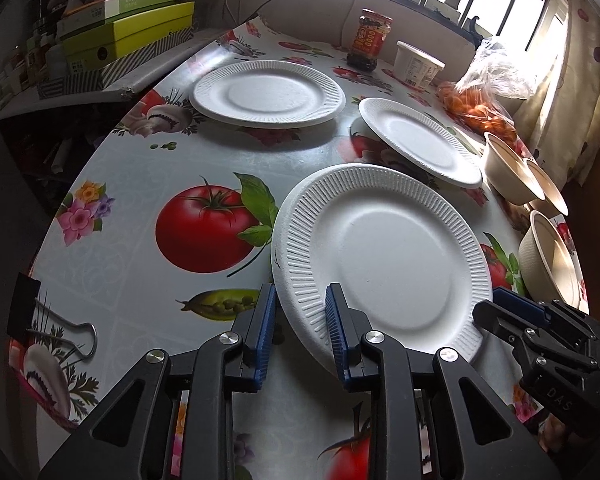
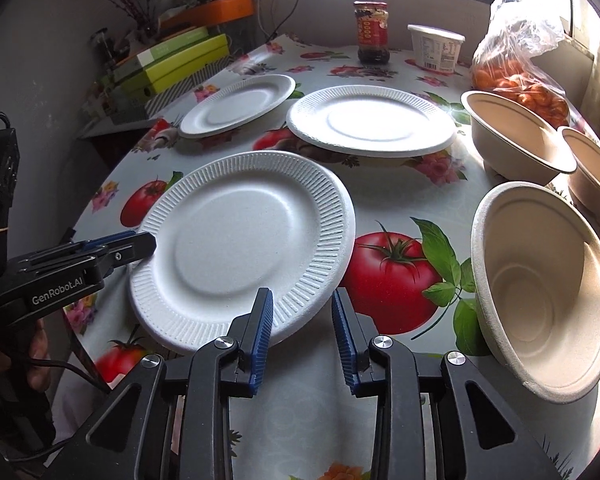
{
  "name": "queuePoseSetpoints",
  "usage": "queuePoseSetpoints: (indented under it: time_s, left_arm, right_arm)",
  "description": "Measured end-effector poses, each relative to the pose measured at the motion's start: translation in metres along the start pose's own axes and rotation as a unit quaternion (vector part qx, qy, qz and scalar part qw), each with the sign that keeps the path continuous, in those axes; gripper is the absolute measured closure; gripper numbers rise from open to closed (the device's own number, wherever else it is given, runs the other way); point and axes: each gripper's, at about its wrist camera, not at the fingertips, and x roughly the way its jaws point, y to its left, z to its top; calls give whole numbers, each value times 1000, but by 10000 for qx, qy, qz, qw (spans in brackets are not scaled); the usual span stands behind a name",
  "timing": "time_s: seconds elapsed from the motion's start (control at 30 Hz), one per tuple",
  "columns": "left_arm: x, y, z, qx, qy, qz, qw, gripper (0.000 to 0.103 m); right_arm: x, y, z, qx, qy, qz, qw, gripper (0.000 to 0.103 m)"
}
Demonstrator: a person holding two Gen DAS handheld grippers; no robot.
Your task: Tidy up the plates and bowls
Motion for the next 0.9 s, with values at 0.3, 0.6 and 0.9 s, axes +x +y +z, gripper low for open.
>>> queuePoseSetpoints:
  time_s: [0.3,0.6,0.9]
  left_arm:
    - [-4,23,5,-184,-67,224,9996,76]
    - [-5,41,11,-299,-94,429,9986,76]
    - [-4,48,16,-393,-47,470,9981,76]
  right_arm:
    - [18,18,17,-159,111,188,9996,73]
    - [33,33,29,-291,187,342,9988,73]
    - [38,38,34,-279,216,437,9984,73]
